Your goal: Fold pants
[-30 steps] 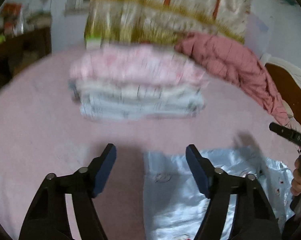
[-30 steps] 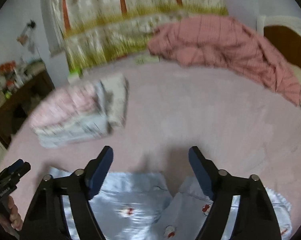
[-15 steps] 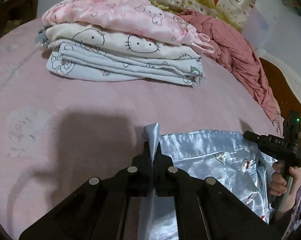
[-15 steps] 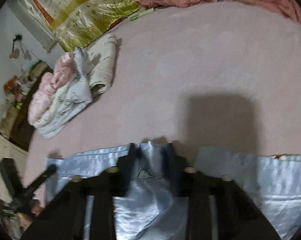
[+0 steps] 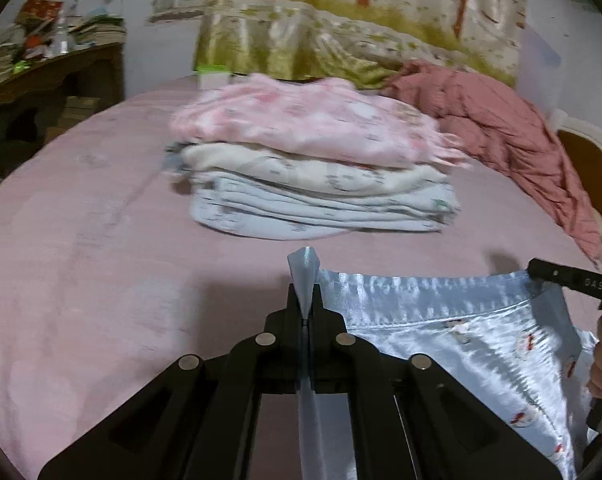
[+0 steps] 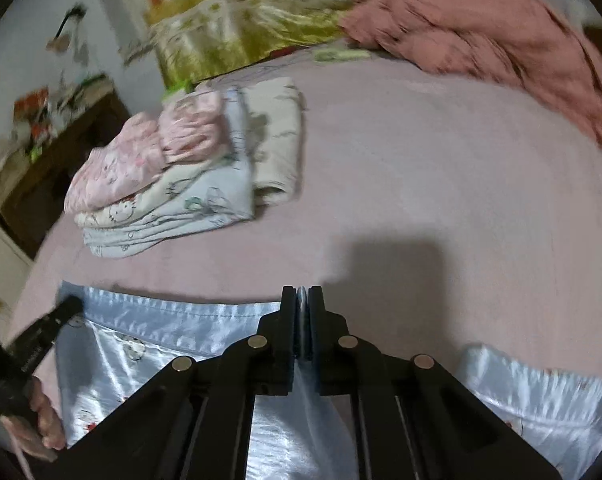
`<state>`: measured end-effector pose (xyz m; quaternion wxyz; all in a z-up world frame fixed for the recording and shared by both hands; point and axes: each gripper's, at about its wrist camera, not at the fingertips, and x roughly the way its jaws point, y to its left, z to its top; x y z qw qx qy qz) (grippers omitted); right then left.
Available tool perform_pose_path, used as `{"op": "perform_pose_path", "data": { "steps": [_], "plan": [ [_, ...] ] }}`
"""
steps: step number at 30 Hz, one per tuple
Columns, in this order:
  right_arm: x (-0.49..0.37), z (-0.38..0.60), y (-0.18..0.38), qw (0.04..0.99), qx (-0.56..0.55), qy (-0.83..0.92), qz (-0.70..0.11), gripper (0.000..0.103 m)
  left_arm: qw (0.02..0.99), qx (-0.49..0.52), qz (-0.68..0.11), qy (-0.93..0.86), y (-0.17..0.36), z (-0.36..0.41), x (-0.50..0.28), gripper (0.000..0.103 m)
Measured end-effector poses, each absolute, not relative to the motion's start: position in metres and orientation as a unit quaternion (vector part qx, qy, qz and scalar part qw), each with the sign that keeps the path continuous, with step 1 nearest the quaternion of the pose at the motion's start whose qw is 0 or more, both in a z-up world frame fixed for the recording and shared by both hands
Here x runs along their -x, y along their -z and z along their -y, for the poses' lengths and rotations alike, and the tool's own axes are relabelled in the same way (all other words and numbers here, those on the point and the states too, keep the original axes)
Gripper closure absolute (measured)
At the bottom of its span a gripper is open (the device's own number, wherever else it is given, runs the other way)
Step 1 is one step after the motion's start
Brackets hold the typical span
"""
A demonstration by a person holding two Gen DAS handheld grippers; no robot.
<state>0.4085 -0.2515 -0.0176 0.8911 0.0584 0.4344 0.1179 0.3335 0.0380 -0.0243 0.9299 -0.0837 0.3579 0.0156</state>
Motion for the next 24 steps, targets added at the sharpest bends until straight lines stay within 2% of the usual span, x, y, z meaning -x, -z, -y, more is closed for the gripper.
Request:
{"op": "perform_pose_path", "data": {
  "steps": [12,14,16,19,20,21,24],
  "plan": [
    [-0.441,0.19,0.036,0.905,-0.013,-0.106,-0.412,0.098,0.909,0.081,-0.4,-0.083,0.05,-0.073,-0.345,0.1],
    [-0.445,0.193,0.039,0.905,-0.015,-0.093,-0.415,0.098,0.905,0.077,-0.409,-0.091,0.054,-0.073,-0.347,0.095],
    [-0.445,0.198,0.037,0.908,-0.018,-0.082,-0.41,0.097,0.901,0.076,-0.414,-0.102,0.055,-0.075,-0.346,0.079],
    [-0.434,0.213,0.023,0.915,-0.027,-0.066,-0.397,0.097,0.914,0.062,-0.389,-0.103,0.041,-0.07,-0.337,0.069],
    [-0.427,0.221,0.014,0.918,-0.036,-0.069,-0.39,0.095,0.92,0.051,-0.374,-0.102,0.032,-0.065,-0.332,0.067],
    [-0.42,0.228,0.007,0.919,-0.043,-0.071,-0.385,0.088,0.927,0.042,-0.36,-0.096,0.023,-0.059,-0.327,0.063],
    [-0.38,0.259,-0.025,0.935,-0.059,-0.067,-0.344,0.074,0.945,0.017,-0.319,-0.068,-0.007,-0.033,-0.309,0.062]
  ]
}}
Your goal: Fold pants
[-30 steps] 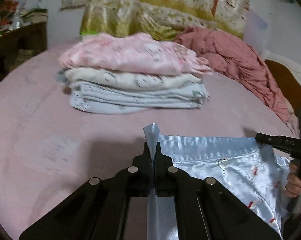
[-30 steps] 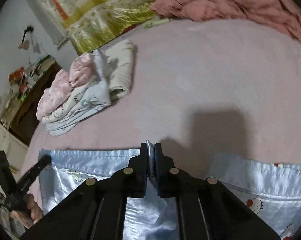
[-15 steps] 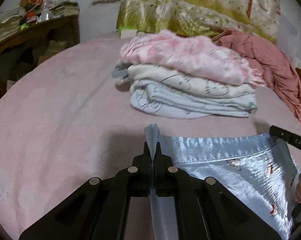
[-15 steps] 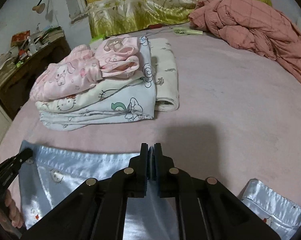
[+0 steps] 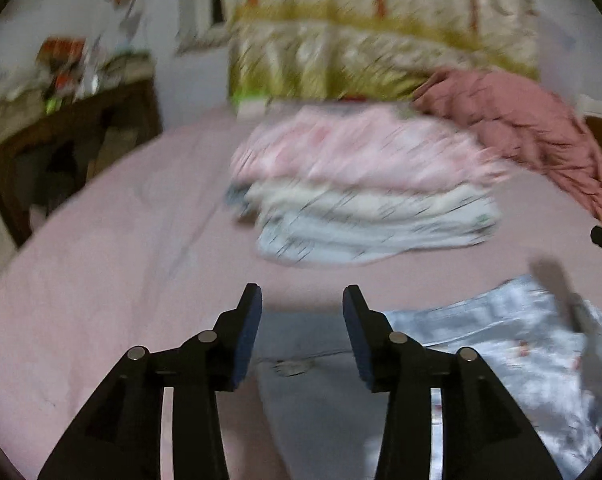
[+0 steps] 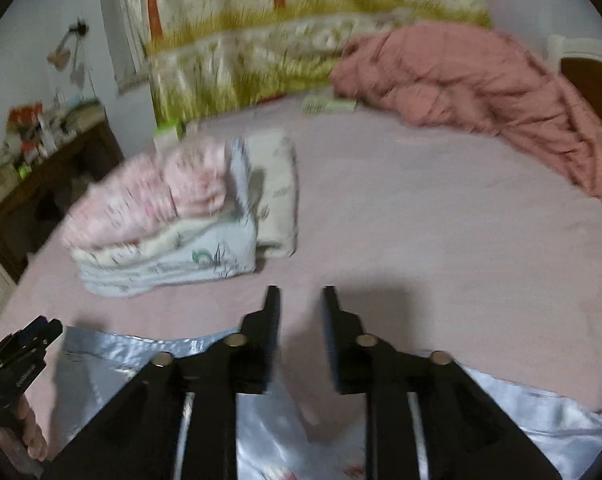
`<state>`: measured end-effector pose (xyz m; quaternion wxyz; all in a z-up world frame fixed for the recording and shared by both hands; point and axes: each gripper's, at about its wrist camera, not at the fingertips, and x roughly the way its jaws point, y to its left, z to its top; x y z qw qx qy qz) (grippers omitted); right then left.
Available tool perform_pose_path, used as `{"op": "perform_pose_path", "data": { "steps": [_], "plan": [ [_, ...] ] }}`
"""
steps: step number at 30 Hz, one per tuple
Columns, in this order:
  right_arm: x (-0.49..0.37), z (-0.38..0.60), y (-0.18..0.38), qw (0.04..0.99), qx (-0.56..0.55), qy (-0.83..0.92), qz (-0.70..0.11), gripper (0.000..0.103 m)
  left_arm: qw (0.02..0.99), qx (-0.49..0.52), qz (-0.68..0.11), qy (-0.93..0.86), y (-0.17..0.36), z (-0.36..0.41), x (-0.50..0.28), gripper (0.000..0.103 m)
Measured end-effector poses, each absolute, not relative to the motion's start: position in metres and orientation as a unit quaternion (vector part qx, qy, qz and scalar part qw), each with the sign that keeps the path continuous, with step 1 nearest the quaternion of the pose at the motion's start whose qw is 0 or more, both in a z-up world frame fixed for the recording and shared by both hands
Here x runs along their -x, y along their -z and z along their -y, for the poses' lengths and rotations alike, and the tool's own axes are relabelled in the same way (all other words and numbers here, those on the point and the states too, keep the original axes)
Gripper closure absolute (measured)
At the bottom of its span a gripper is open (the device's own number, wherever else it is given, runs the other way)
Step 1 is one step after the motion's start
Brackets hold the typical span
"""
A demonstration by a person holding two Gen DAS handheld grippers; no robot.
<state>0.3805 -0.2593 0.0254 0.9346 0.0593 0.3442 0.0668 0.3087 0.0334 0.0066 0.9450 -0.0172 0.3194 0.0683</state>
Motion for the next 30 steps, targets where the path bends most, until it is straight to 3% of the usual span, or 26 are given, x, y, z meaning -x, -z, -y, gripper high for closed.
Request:
{"op": "perform_pose_path", "data": {
  "steps": [6,11,21,22,24,30],
  "plan": [
    [-0.296,0.337,-0.072,0.95,-0.094,-0.032,-0.297,0.073,0.958,0.035,-0.282,0.028,-0.059,0.02,-0.278,0.062],
    [-0.245,0.407,-0.082,0.954,-0.084,0.051,-0.283,0.073,0.935,0.017,-0.318,0.156,-0.069,0.091,-0.279,0.062],
    [-0.228,0.545,-0.039,0.915,-0.195,0.142,-0.322,0.072,0.87,-0.052,-0.423,0.25,-0.035,0.232,-0.359,0.062],
    [-0.225,0.557,-0.029,0.909,-0.21,0.141,-0.333,0.071,0.866,-0.057,-0.432,0.246,-0.031,0.239,-0.366,0.062],
    [-0.225,0.573,-0.012,0.894,-0.227,0.145,-0.359,0.056,0.857,-0.065,-0.456,0.231,-0.019,0.249,-0.384,0.062],
    [-0.233,0.583,0.03,0.86,-0.291,0.102,-0.406,0.056,0.826,-0.041,-0.524,0.201,0.018,0.243,-0.405,0.062]
  ]
}}
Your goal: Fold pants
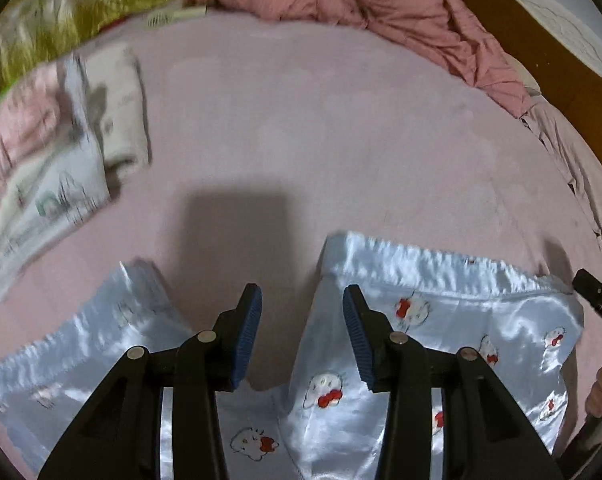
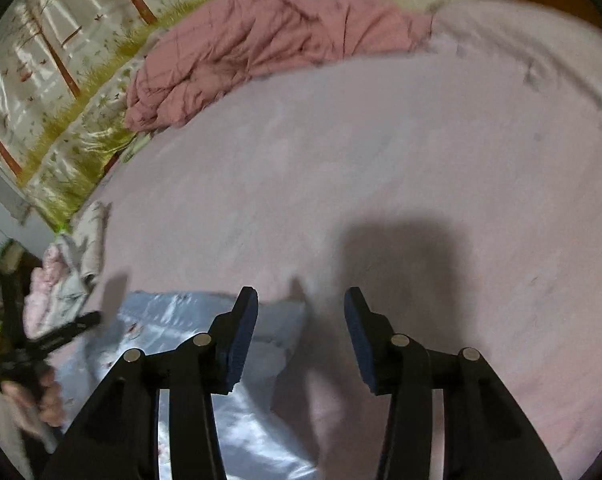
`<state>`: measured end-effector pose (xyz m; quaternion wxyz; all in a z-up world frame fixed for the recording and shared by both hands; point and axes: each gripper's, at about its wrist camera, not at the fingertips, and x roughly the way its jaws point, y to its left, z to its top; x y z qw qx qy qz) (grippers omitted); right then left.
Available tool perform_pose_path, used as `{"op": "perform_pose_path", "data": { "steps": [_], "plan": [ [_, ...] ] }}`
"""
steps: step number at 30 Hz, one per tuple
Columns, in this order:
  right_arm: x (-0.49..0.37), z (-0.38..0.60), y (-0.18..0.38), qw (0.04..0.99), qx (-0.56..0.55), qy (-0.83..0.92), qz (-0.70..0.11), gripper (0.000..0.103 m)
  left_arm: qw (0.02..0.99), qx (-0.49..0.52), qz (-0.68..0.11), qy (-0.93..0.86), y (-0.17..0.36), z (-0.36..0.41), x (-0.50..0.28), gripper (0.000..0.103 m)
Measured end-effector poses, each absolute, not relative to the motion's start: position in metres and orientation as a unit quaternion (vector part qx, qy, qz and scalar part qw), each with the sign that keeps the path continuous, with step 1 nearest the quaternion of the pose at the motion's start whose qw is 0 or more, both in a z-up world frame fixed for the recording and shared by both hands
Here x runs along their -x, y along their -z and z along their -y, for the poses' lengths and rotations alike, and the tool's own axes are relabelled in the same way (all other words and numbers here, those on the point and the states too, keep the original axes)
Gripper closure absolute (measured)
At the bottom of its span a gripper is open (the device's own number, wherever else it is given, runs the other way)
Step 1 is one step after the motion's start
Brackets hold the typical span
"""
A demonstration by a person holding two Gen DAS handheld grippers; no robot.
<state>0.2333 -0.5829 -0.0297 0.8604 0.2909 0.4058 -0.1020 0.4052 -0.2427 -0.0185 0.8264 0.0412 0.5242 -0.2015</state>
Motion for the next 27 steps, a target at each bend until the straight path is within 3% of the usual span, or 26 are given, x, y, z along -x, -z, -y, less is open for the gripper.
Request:
{"op": "perform_pose_path", "data": {
  "steps": [7,8,9,10,11,12,25,27],
  "plan": [
    [-0.229,0.554,0.038,0.864,-0.266,0.082,-0.419,0.056,0.808,-0.084,-0.534,0.233,0.038,0.241,-0.38,0.063],
    [-0.231,0.552,0.041,0.863,-0.263,0.078,-0.423,0.056,0.811,-0.092,-0.53,0.233,0.037,0.241,-0.376,0.069],
    [-0.232,0.551,0.044,0.863,-0.262,0.078,-0.426,0.065,0.811,-0.096,-0.526,0.238,0.035,0.242,-0.373,0.093],
    [-0.233,0.549,0.048,0.861,-0.26,0.079,-0.431,0.075,0.809,-0.096,-0.524,0.247,0.034,0.242,-0.37,0.1],
    [-0.233,0.549,0.051,0.858,-0.261,0.078,-0.436,0.094,0.808,-0.095,-0.523,0.253,0.033,0.241,-0.368,0.1],
    [-0.232,0.548,0.054,0.855,-0.266,0.073,-0.438,0.096,0.81,-0.096,-0.519,0.255,0.031,0.239,-0.364,0.1],
    [-0.165,0.509,0.073,0.872,-0.197,0.046,-0.446,0.097,0.794,-0.17,-0.533,0.24,0.039,0.224,-0.327,0.099],
    [-0.161,0.507,0.072,0.877,-0.194,0.044,-0.438,0.094,0.793,-0.178,-0.533,0.236,0.037,0.226,-0.327,0.091]
  ]
}}
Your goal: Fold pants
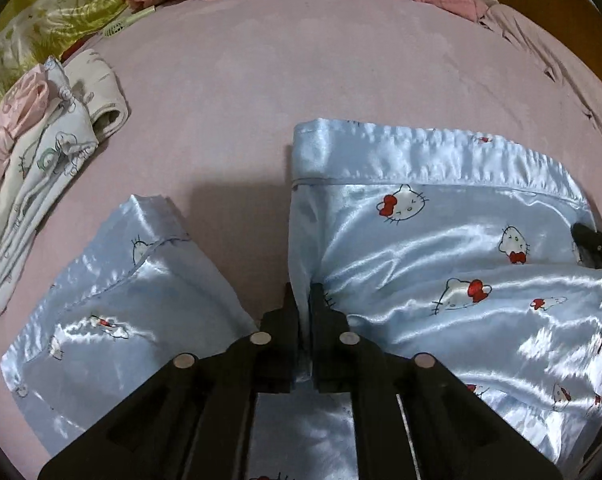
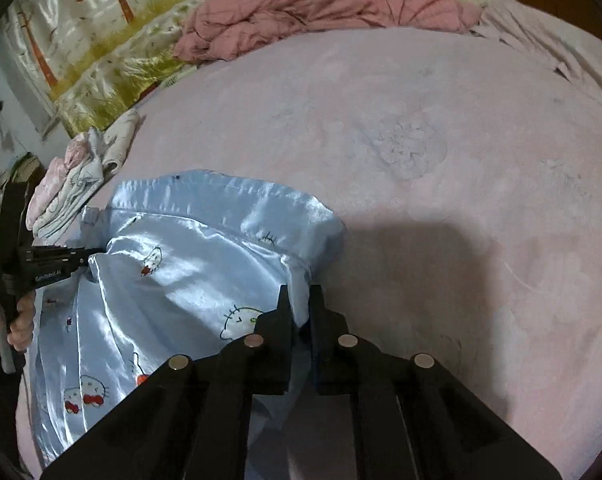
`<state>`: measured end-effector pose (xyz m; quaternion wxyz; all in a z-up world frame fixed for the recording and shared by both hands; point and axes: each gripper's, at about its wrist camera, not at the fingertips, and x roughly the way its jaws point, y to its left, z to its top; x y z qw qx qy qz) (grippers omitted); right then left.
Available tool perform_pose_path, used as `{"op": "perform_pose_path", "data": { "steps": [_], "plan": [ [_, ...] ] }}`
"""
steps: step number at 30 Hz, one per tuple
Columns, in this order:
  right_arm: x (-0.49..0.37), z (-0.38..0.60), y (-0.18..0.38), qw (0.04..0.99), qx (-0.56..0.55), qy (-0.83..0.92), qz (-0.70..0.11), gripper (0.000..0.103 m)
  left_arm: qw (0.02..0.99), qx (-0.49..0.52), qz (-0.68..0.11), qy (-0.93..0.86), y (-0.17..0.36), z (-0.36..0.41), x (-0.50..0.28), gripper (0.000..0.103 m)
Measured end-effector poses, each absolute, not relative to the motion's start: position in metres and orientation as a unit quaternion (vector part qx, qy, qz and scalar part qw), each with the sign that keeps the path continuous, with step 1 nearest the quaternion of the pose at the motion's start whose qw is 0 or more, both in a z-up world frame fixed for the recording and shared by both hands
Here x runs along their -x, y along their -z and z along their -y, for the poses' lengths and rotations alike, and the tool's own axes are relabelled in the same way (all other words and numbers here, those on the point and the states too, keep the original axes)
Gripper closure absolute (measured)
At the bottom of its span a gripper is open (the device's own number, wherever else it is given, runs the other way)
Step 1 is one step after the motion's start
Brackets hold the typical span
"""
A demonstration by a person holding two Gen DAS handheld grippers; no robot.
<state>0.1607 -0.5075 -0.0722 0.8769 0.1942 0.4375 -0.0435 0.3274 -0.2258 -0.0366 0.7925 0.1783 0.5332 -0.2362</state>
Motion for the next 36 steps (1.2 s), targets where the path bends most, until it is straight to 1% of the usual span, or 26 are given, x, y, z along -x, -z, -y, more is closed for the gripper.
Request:
{"op": "perform_pose_path", "data": {
  "steps": [1,2,3,5,7,9,10,11,12,15,17,18,19,20,21,22,23,24,28,33,35,36],
  "plan": [
    [-0.162,0.51,0.07,0.872,-0.206,0.038,-0.442,0.089,0.793,-0.181,-0.532,0.234,0.035,0.228,-0.33,0.072],
    [-0.164,0.514,0.068,0.867,-0.219,0.032,-0.446,0.073,0.797,-0.183,-0.528,0.229,0.032,0.233,-0.333,0.06],
    [-0.165,0.518,0.064,0.864,-0.234,0.027,-0.445,0.054,0.804,-0.183,-0.518,0.227,0.029,0.237,-0.337,0.045],
    [-0.164,0.526,0.049,0.876,-0.241,0.042,-0.416,0.04,0.808,-0.17,-0.513,0.234,0.027,0.247,-0.347,0.044],
    [-0.169,0.536,0.04,0.877,-0.248,0.051,-0.409,0.04,0.802,-0.138,-0.533,0.233,0.029,0.248,-0.366,0.044],
    [-0.176,0.551,0.043,0.858,-0.3,0.034,-0.416,0.04,0.794,-0.103,-0.553,0.23,0.036,0.247,-0.383,0.044],
    [-0.179,0.561,0.049,0.841,-0.341,0.023,-0.42,0.04,0.792,-0.088,-0.56,0.228,0.039,0.246,-0.391,0.044],
    [-0.183,0.57,0.057,0.821,-0.379,0.014,-0.428,0.044,0.79,-0.073,-0.564,0.228,0.04,0.244,-0.399,0.045],
    [-0.185,0.575,0.064,0.807,-0.4,0.01,-0.435,0.05,0.789,-0.058,-0.566,0.231,0.041,0.243,-0.404,0.045],
    [-0.189,0.584,0.082,0.782,-0.437,0.002,-0.445,0.051,0.782,-0.015,-0.575,0.242,0.039,0.239,-0.422,0.046],
    [-0.189,0.587,0.088,0.775,-0.457,-0.009,-0.436,0.051,0.78,0.0,-0.577,0.244,0.038,0.237,-0.43,0.056],
    [-0.19,0.589,0.09,0.772,-0.466,-0.012,-0.433,0.054,0.778,0.003,-0.577,0.247,0.042,0.234,-0.428,0.07],
    [-0.192,0.591,0.092,0.769,-0.475,-0.014,-0.428,0.058,0.775,0.004,-0.58,0.251,0.043,0.235,-0.429,0.079],
    [-0.195,0.592,0.094,0.768,-0.479,-0.017,-0.424,0.065,0.774,0.006,-0.581,0.254,0.045,0.239,-0.429,0.082],
    [-0.198,0.592,0.095,0.767,-0.48,-0.015,-0.426,0.074,0.772,0.01,-0.581,0.259,0.046,0.241,-0.428,0.087],
    [-0.202,0.591,0.097,0.767,-0.476,-0.012,-0.43,0.08,0.771,0.012,-0.58,0.263,0.047,0.242,-0.428,0.093],
    [-0.207,0.588,0.097,0.769,-0.466,-0.013,-0.438,0.093,0.771,0.01,-0.579,0.264,0.048,0.245,-0.426,0.097],
    [-0.213,0.584,0.095,0.771,-0.453,-0.014,-0.447,0.093,0.774,0.007,-0.575,0.264,0.05,0.255,-0.424,0.101],
    [-0.222,0.578,0.069,0.811,-0.401,-0.004,-0.426,0.095,0.804,-0.009,-0.533,0.261,0.037,0.259,-0.422,0.101],
    [-0.234,0.576,0.014,0.881,-0.323,-0.004,-0.345,0.096,0.846,-0.004,-0.461,0.268,0.007,0.25,-0.425,0.101],
    [-0.235,0.576,-0.003,0.906,-0.293,-0.004,-0.306,0.096,0.859,-0.011,-0.435,0.27,0.001,0.248,-0.423,0.101],
    [-0.236,0.576,-0.007,0.914,-0.282,-0.002,-0.293,0.096,0.861,-0.025,-0.434,0.264,0.003,0.248,-0.425,0.101]
  ]
}}
